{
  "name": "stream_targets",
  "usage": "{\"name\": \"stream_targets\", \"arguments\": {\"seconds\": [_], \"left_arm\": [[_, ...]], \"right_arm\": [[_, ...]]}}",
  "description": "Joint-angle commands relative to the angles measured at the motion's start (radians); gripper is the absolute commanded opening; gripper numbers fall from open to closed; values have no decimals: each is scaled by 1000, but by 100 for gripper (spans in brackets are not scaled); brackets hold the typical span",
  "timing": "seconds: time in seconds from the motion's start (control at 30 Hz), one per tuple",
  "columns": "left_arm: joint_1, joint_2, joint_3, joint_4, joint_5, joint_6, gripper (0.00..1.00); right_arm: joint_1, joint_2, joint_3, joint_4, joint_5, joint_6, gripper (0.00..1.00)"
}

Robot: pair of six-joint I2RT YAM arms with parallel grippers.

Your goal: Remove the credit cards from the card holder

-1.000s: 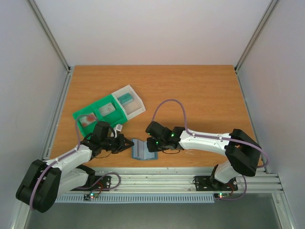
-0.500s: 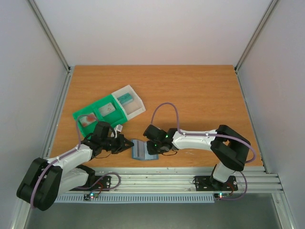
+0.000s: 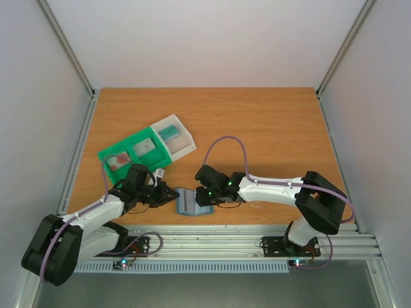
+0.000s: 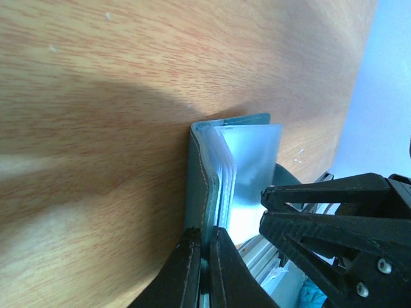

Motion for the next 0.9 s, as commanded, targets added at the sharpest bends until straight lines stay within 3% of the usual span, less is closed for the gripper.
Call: {"name": "stream_targets", "arguments": {"seconds": [0.0,0.33,0.87], "left_arm": [[-5,-10,0,24,17,8,2],[-5,-7,0,40,24,-4,0],[-5,-13,2,39,27,-9,0]], "right_arm": [[4,-7,8,84,-83,26,29],[9,49,19,154,-169,56,52],[23,113,40,154,-182,75,60]]}}
